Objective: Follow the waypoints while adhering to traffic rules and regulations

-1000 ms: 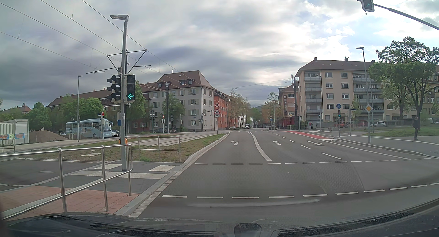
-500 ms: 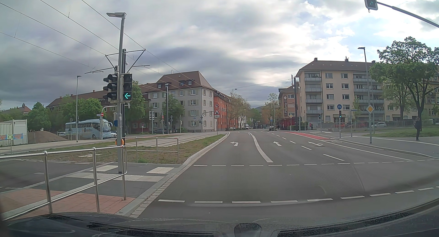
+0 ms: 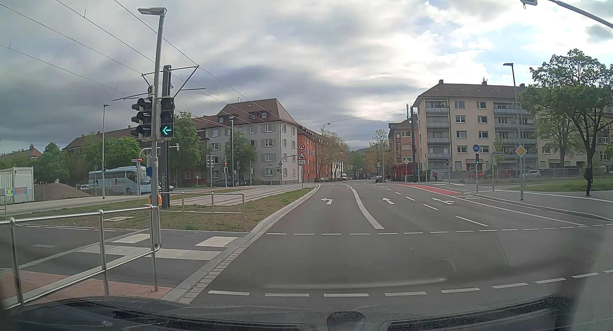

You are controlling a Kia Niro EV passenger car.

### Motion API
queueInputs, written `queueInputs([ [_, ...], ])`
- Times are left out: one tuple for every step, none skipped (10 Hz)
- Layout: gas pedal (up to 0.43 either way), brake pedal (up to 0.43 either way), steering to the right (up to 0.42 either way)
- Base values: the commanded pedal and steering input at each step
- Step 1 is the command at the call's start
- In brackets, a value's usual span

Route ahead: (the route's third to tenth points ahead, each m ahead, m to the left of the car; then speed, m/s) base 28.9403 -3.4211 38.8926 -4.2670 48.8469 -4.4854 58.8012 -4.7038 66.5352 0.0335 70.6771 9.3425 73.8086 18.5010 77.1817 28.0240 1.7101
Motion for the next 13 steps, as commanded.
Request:
queueInputs([
  [0.157,0.000,0.013],
  [0.157,0.000,0.013],
  [0.169,0.000,0.013],
  [0.169,0.000,0.013],
  [0.177,0.000,0.016],
  [0.197,0.000,0.020],
  [0.220,0.000,0.024],
  [0.220,0.000,0.024],
  [0.228,0.000,0.021],
  [0.248,0.000,0.012],
  [0.260,0.000,0.009],
  [0.268,0.000,0.011],
  [0.268,0.000,0.011],
])
